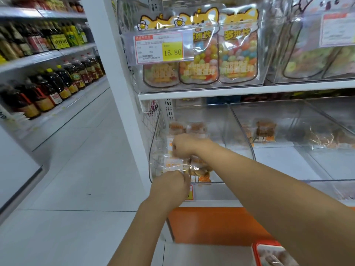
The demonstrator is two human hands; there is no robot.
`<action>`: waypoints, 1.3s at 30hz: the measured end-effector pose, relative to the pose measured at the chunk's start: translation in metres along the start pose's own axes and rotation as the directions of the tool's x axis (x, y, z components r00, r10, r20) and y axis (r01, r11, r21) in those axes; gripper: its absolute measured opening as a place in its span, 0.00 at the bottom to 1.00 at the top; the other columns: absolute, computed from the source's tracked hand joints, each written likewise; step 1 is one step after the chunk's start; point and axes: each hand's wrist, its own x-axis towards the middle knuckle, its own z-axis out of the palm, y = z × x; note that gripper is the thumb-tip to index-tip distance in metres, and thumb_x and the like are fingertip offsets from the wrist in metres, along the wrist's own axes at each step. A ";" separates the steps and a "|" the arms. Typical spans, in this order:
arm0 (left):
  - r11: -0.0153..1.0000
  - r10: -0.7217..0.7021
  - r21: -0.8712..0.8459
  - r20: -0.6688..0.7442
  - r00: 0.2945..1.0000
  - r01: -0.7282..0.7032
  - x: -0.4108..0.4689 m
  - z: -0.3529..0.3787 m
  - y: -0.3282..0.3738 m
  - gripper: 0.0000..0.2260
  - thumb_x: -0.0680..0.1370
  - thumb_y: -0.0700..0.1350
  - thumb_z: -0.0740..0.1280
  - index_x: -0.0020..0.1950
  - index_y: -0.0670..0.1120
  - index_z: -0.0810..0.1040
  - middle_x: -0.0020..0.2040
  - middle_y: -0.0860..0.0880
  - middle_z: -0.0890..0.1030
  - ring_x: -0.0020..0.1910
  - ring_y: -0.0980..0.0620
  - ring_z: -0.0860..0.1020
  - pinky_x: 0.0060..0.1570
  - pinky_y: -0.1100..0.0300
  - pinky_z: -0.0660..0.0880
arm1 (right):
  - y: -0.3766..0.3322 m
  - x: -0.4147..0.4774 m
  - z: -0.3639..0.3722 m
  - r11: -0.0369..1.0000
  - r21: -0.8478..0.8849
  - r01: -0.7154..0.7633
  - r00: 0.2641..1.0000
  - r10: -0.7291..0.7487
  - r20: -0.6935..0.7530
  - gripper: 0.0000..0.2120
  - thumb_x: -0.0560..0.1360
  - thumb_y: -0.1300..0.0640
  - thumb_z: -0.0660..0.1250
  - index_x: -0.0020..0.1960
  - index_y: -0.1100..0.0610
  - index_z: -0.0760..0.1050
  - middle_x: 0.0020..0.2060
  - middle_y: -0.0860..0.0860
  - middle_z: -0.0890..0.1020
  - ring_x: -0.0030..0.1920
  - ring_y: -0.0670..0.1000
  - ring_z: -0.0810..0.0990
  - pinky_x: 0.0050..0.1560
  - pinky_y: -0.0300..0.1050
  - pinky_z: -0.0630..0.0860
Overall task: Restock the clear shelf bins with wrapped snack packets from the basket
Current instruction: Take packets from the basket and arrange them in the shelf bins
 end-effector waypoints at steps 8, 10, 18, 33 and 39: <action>0.996 -0.076 0.057 0.195 0.978 0.066 0.012 -0.004 0.000 0.15 0.81 0.42 0.52 0.33 0.44 0.63 0.33 0.49 0.66 0.41 0.47 0.69 0.31 0.60 0.59 | 0.005 -0.004 -0.002 0.939 0.344 -0.004 0.998 -0.019 0.063 0.06 0.75 0.55 0.70 0.48 0.58 0.79 0.47 0.54 0.84 0.44 0.52 0.80 0.46 0.47 0.77; 0.994 -0.103 -0.024 0.195 0.975 0.110 0.014 -0.003 -0.001 0.12 0.79 0.37 0.52 0.36 0.42 0.63 0.34 0.48 0.64 0.42 0.47 0.68 0.32 0.61 0.58 | 0.007 -0.011 -0.005 0.927 0.372 0.054 0.997 -0.067 0.023 0.05 0.76 0.60 0.68 0.51 0.56 0.79 0.44 0.48 0.82 0.42 0.47 0.79 0.41 0.40 0.77; 0.985 -0.163 -0.019 0.196 0.967 0.170 0.020 -0.003 0.003 0.12 0.81 0.40 0.51 0.52 0.40 0.72 0.47 0.41 0.72 0.50 0.42 0.71 0.47 0.54 0.68 | 0.017 -0.012 -0.004 0.928 0.365 0.082 0.975 0.001 -0.221 0.12 0.76 0.62 0.66 0.59 0.56 0.76 0.52 0.50 0.79 0.53 0.50 0.78 0.52 0.41 0.74; 0.984 -0.175 0.068 0.461 0.870 0.163 0.031 -0.015 0.006 0.17 0.83 0.44 0.50 0.63 0.41 0.73 0.64 0.42 0.74 0.54 0.48 0.70 0.53 0.57 0.66 | 0.049 -0.037 0.012 0.959 -0.085 -0.270 0.946 0.248 -0.210 0.16 0.68 0.60 0.75 0.54 0.58 0.77 0.52 0.55 0.81 0.52 0.57 0.80 0.45 0.46 0.75; 0.977 -0.214 0.092 0.343 0.915 0.194 0.027 -0.009 0.004 0.14 0.81 0.48 0.52 0.47 0.44 0.75 0.49 0.45 0.77 0.47 0.47 0.72 0.46 0.57 0.66 | 0.043 -0.037 0.006 0.975 -0.077 -0.211 0.975 0.204 -0.084 0.24 0.67 0.59 0.78 0.59 0.61 0.73 0.55 0.55 0.79 0.56 0.56 0.79 0.47 0.43 0.72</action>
